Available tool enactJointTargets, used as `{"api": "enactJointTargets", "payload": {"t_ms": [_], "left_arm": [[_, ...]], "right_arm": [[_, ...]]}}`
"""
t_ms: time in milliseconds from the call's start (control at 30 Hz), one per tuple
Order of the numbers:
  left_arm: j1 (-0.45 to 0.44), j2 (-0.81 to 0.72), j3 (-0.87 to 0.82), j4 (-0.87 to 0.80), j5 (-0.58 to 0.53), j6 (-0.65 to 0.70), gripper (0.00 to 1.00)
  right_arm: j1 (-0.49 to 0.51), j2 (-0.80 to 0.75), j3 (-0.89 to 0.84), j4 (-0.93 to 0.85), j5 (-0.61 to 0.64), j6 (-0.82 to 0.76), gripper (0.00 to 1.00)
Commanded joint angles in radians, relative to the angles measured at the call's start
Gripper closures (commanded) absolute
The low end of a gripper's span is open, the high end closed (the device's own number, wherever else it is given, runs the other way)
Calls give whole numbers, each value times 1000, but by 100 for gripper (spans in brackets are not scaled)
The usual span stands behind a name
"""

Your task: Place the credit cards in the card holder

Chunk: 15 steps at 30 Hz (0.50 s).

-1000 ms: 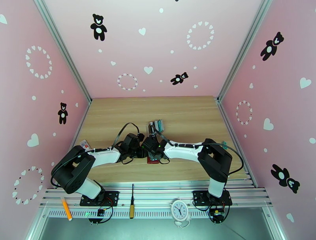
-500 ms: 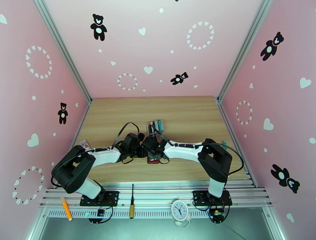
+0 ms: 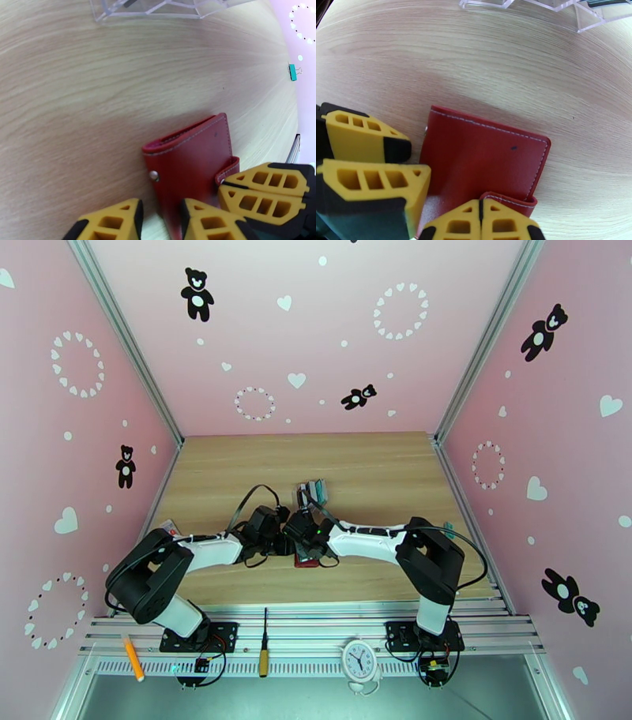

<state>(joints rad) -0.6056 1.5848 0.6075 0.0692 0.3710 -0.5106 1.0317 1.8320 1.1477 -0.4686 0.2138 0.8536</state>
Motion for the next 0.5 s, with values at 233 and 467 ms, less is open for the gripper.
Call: {"api": "enactJointTargets", "payload": {"t_ms": [233, 467], "left_arm": [[-9, 98, 74, -98, -31, 23, 66], [-9, 129, 98, -165, -97, 43, 68]], "right_arm": [[-24, -67, -32, 54, -49, -13, 100], [-53, -92, -58, 65, -59, -19, 100]]}}
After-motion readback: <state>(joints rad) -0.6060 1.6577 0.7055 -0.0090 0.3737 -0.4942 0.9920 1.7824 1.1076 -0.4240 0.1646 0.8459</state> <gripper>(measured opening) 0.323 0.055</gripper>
